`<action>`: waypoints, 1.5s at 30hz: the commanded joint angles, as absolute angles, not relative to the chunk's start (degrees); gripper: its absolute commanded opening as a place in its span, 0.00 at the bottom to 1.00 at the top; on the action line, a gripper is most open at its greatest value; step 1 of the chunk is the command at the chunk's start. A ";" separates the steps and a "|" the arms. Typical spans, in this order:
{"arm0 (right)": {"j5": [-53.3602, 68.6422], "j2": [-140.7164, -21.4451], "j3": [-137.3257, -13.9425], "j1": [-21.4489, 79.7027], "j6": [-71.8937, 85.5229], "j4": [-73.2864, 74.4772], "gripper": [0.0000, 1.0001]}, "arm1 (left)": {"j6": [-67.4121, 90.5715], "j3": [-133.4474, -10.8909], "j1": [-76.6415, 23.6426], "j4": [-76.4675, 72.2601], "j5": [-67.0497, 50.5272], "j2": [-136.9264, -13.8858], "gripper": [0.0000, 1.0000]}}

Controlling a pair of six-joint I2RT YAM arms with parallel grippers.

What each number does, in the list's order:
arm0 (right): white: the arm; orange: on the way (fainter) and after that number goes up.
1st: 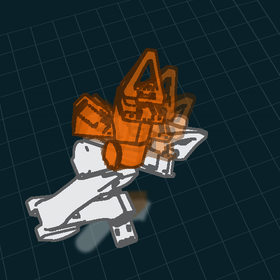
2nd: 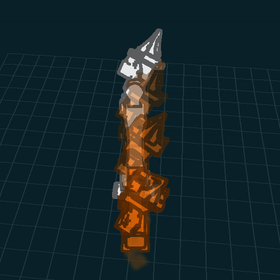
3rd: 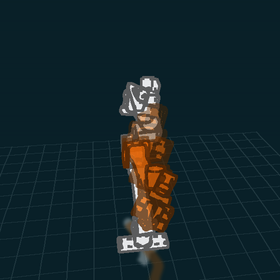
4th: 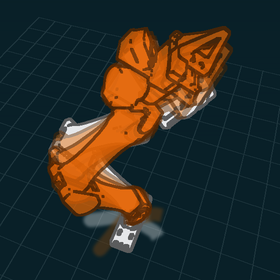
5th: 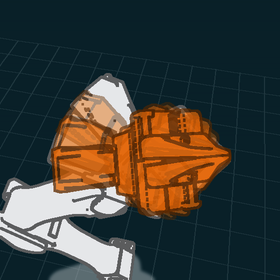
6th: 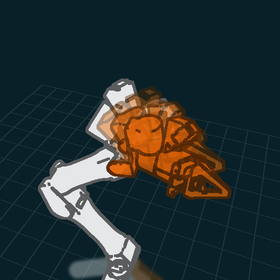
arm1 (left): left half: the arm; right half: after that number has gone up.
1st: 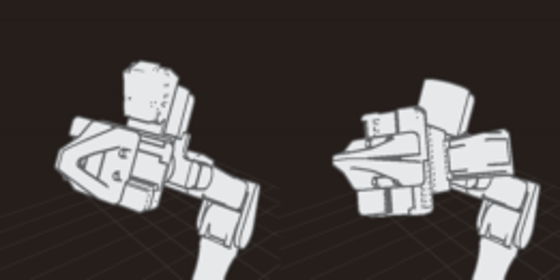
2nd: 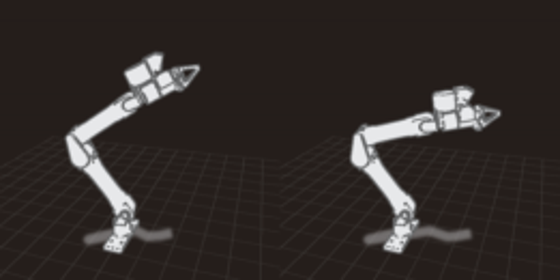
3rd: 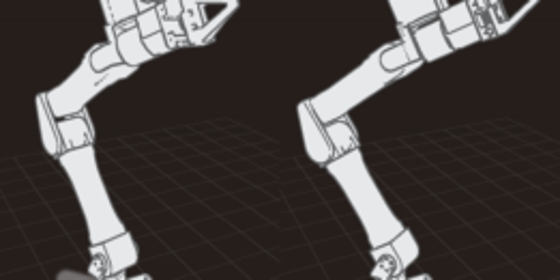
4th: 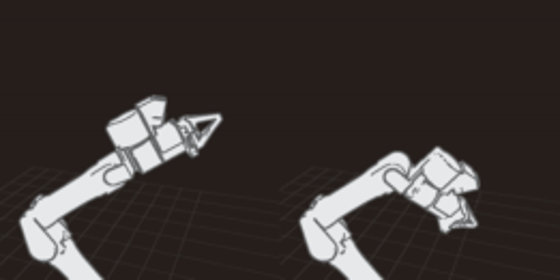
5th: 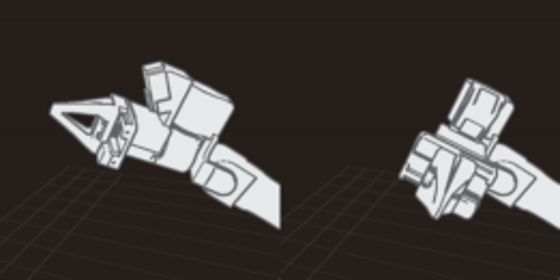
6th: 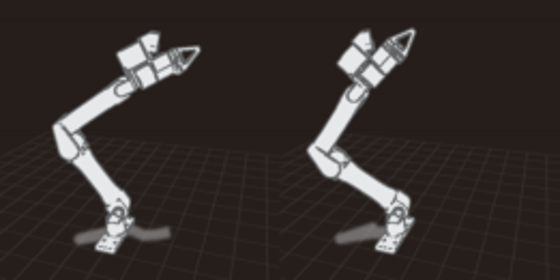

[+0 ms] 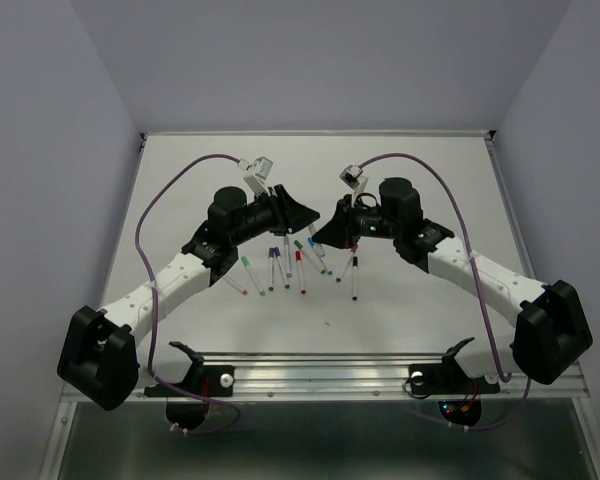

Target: Open the pen caps

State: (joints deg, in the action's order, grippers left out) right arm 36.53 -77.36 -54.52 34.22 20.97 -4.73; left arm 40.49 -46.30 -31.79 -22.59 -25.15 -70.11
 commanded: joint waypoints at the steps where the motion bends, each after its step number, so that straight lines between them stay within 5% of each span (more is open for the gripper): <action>1: 38.32 -76.82 -56.08 34.63 20.39 -7.73 0.01 | 39.99 -48.78 -31.99 -26.02 -24.70 -68.82 0.46; 6: 39.54 -76.73 -55.55 34.63 20.30 -7.65 0.01 | 40.34 -48.69 -31.99 -26.10 -23.82 -68.64 0.32; 9: 40.51 -77.08 -55.63 34.63 20.22 -7.65 0.01 | 40.87 -48.87 -31.99 -26.10 -23.55 -68.99 0.14; 16: 41.84 -77.61 -54.85 34.63 19.25 -6.42 0.01 | 42.01 -48.78 -31.99 -26.02 -22.24 -69.43 0.00; 28: 39.02 -82.44 -58.45 34.63 19.16 -6.59 0.15 | 44.21 -48.25 -33.40 -28.21 -21.80 -69.61 0.00; 32: 38.67 -82.53 -58.10 34.63 19.33 -7.12 0.14 | 44.56 -48.25 -33.49 -28.30 -21.01 -69.52 0.00; 35: 39.46 -82.09 -57.22 34.63 19.69 -9.22 0.01 | 44.65 -48.60 -33.57 -28.30 -20.74 -69.78 0.00; 42: 40.86 -76.74 -49.59 37.44 18.10 -6.07 0.01 | 38.24 -57.54 -29.20 -18.38 -0.99 -71.18 0.00; 45: 43.31 -73.92 -45.62 40.16 18.46 -4.76 0.01 | 38.32 -60.55 -24.97 -18.72 -2.36 -73.29 0.00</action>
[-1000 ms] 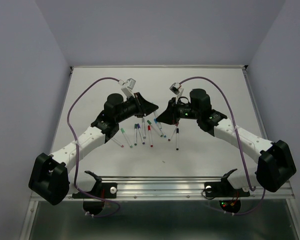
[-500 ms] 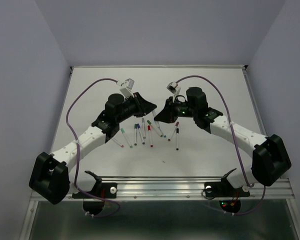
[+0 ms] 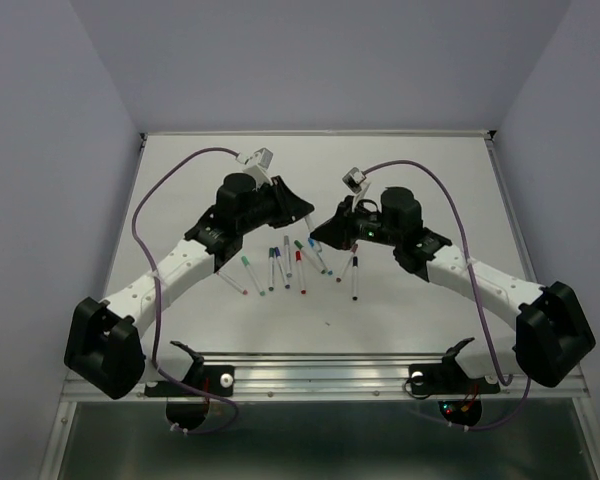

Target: Open the pen caps

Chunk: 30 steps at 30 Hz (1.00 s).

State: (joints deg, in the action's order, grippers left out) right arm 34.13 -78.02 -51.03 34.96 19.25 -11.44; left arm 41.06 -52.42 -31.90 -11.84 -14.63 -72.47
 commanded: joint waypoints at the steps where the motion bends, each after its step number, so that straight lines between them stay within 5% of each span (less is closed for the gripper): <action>1: 42.20 -73.22 -45.01 43.21 18.28 -4.49 0.01 | 38.23 -62.56 -23.74 -19.07 -4.11 -74.87 0.00; 20: 21.99 -69.07 -48.23 46.32 20.57 -2.55 0.02 | 39.81 -57.93 -16.52 -19.60 -15.02 -72.34 0.00; 22: 16.56 -69.87 -50.17 46.32 19.34 -2.55 0.25 | 40.43 -55.91 -17.31 -20.04 -17.39 -71.29 0.00; 23: 14.35 -70.40 -51.40 46.32 18.47 -2.55 0.58 | 40.86 -55.20 -17.92 -20.13 -17.92 -70.93 0.00; 27: 6.78 -75.39 -59.74 46.32 13.98 -2.64 0.83 | 41.84 -52.91 -22.58 -20.57 -19.42 -70.14 0.00; 30: 6.94 -78.48 -63.62 46.32 11.87 -2.55 0.87 | 42.71 -52.30 -25.04 -20.65 -19.69 -69.52 0.00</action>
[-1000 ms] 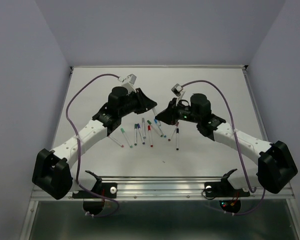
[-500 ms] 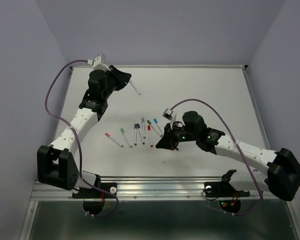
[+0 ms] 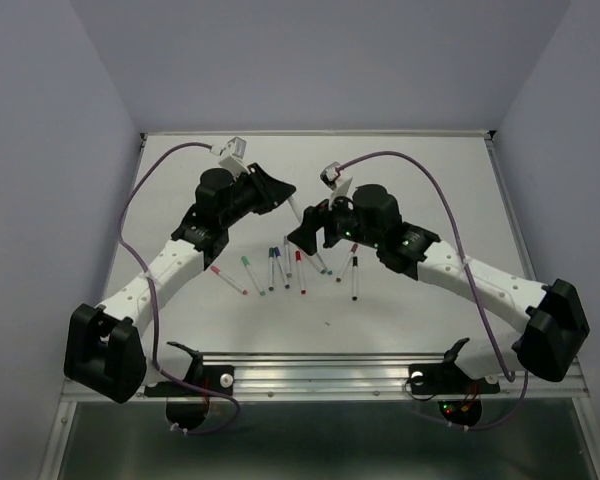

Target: Open the pen caps

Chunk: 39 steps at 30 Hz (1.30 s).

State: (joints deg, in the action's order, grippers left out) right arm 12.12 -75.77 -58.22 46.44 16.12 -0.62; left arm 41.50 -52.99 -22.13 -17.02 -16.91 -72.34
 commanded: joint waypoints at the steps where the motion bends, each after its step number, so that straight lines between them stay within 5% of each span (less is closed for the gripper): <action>1: 7.47 -80.40 -65.90 46.32 11.34 -2.46 0.87 | 43.32 -51.95 -25.40 -20.83 -19.51 -69.09 0.00; 5: 5.89 -83.22 -69.42 46.32 9.50 -2.46 0.86 | 44.03 -51.42 -26.72 -20.74 -19.60 -67.85 0.00; 11: 7.46 -84.02 -71.37 45.79 8.79 -1.67 0.62 | 44.82 -50.19 -27.16 -21.18 -19.16 -65.83 0.00; 14: 11.15 -83.85 -70.58 45.79 9.05 -1.67 0.26 | 45.17 -50.10 -27.25 -21.27 -19.25 -65.83 0.00; 15: 12.21 -83.93 -70.49 45.79 8.97 -1.58 0.07 | 45.26 -50.10 -27.25 -21.27 -19.25 -65.92 0.00; 16: 13.43 -83.94 -70.31 45.79 9.23 -1.58 0.01 | 45.35 -50.18 -27.16 -21.27 -19.42 -66.00 0.00; 18: 14.15 -83.85 -70.14 45.79 9.41 -1.58 0.01 | 45.35 -50.36 -27.25 -21.36 -19.51 -66.09 0.01; 21: 14.15 -83.50 -69.79 45.79 9.93 -1.58 0.01 | 45.09 -50.45 -27.33 -21.27 -19.25 -65.92 0.32; 22: 14.06 -83.32 -69.61 45.79 10.28 -1.58 0.01 | 45.09 -50.36 -27.33 -21.27 -18.73 -65.66 0.50; 25: 14.24 -82.88 -69.35 45.79 10.63 -1.58 0.01 | 45.00 -50.27 -27.42 -21.27 -17.85 -65.04 0.59; 35: 14.33 -82.53 -68.29 45.79 11.78 -1.58 0.01 | 44.74 -50.63 -27.42 -20.83 -16.26 -65.48 0.57; 39: 13.97 -82.18 -67.59 45.79 12.92 -1.67 0.01 | 45.09 -50.45 -27.42 -20.66 -14.94 -65.04 0.46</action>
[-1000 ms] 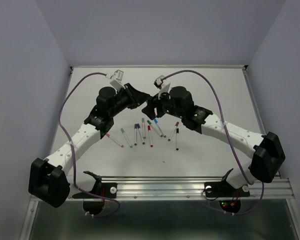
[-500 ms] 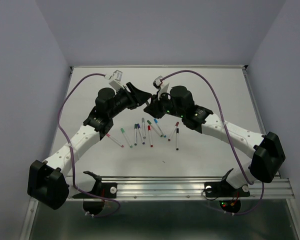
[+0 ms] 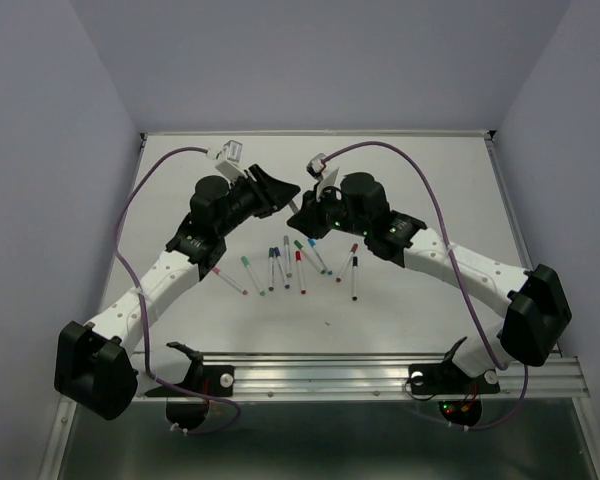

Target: Open the pen caps

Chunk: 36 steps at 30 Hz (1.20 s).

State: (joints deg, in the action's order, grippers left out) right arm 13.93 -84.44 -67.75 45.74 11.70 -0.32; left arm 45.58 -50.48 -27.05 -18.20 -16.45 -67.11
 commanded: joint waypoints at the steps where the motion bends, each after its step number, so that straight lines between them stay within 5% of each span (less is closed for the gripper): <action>1: 13.80 -82.35 -67.59 45.79 13.18 -1.50 0.01 | 45.26 -50.45 -27.42 -20.65 -14.59 -64.95 0.40; 4: 13.80 -82.53 -67.59 45.79 13.54 -1.67 0.01 | 45.35 -50.36 -27.42 -20.57 -14.59 -65.21 0.30; 7: 13.97 -83.05 -67.68 45.79 13.89 -1.58 0.01 | 45.44 -50.45 -27.42 -20.57 -14.59 -65.65 0.00; 16: 20.54 -80.16 -60.57 45.79 16.43 -1.05 0.01 | 41.67 -53.25 -26.02 -15.05 3.47 -67.22 0.00; 24: 24.70 -69.71 -43.34 45.79 24.34 -3.24 0.01 | 39.64 -61.87 -11.87 -13.72 1.84 -75.75 0.00; 31: 15.56 -69.86 -42.89 34.06 28.38 -0.18 0.01 | 37.10 -67.32 -8.44 -4.78 1.84 -83.75 0.00; 36: -2.44 -79.77 -48.50 23.66 27.69 8.34 0.01 | 32.88 -72.59 -6.33 6.39 8.25 -93.15 0.00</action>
